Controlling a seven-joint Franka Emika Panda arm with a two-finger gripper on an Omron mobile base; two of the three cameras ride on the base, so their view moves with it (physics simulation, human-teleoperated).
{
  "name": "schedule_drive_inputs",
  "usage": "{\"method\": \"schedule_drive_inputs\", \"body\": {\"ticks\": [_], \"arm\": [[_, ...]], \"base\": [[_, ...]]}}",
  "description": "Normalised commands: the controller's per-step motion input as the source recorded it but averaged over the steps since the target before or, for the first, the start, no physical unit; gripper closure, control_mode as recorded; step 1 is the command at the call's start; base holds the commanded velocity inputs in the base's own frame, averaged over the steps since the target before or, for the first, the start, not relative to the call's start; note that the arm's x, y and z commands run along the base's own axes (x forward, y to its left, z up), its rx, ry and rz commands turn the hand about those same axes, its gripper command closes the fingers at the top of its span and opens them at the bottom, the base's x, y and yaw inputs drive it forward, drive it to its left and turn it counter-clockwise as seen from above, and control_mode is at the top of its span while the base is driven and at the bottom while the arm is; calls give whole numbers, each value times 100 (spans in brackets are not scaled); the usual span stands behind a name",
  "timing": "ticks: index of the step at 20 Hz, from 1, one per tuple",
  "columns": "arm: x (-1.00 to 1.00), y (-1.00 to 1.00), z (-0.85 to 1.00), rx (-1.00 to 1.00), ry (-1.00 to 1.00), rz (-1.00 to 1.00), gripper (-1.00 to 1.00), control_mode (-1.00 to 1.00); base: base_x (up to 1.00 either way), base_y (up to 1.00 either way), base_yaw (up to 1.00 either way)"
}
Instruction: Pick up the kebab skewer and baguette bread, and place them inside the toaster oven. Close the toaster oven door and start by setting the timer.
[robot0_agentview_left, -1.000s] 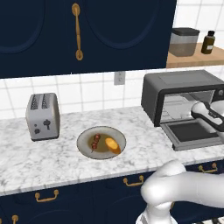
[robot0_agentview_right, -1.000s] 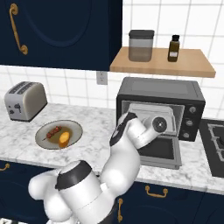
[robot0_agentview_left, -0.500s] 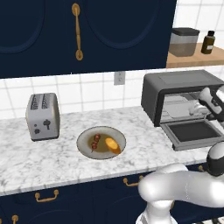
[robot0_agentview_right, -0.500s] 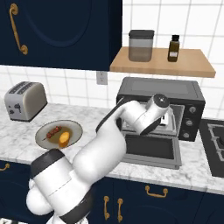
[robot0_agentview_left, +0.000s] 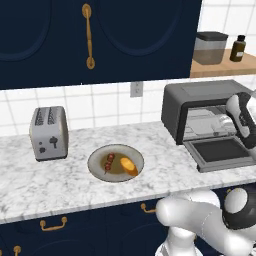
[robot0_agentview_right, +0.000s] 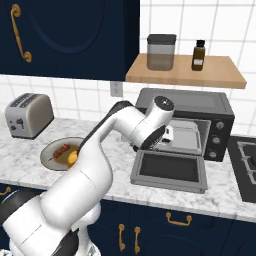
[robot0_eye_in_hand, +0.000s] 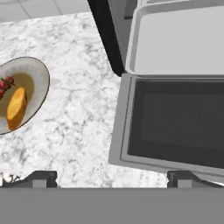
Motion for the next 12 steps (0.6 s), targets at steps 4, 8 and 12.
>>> {"method": "schedule_drive_inputs", "body": {"ticks": [4, 8, 12], "arm": [[-35, 100, 2, 0, 13, 0, -100, -100], [-9, 100, 1, 0, 20, 0, -100, -100], [3, 100, -7, 0, 17, 8, -100, -100]], "base": [[0, 0, 0], [0, 0, 0], [0, 0, 0]]}}
